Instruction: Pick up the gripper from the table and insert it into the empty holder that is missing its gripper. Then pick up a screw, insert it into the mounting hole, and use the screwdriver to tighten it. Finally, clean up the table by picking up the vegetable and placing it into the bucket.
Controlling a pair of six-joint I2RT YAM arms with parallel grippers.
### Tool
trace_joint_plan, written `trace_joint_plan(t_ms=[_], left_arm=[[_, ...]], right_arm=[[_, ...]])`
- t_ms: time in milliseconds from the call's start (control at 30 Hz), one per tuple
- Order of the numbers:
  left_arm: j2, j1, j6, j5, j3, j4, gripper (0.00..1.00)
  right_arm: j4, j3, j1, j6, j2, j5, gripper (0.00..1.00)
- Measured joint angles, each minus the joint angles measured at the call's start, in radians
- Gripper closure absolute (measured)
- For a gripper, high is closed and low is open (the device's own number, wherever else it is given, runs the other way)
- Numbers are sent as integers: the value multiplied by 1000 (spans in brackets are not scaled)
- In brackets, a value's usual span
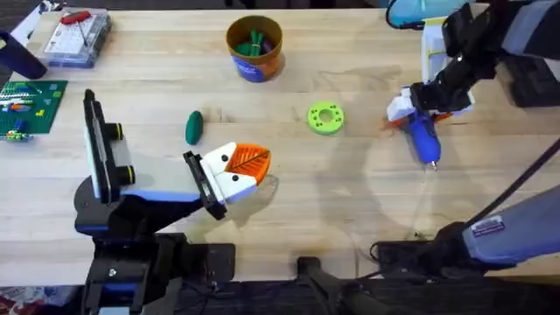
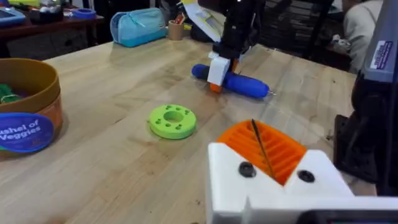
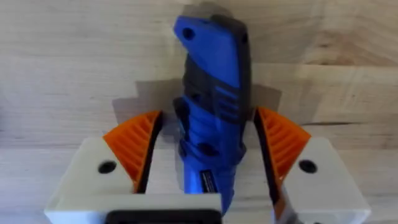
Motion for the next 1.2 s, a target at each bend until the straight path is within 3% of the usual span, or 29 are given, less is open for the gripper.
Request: trace_joint_plan(t_ms=[167,500,600,967,1200], left_arm=[[0,0,0,0,0,0,990],[0,0,0,0,0,0,990],[0,0,0,0,0,0,990],[0,0,0,0,0,0,990],[0,0,0,0,0,0,990]], right_arm=[[20,0,1,-7,2,-18,237],[51,0,1,-5,4,-12,645],[68,0,1,-4,14,-6,975],[-19,53,1,-4,1,-12,976],[-32,197,5,-2,-152,-80,976]])
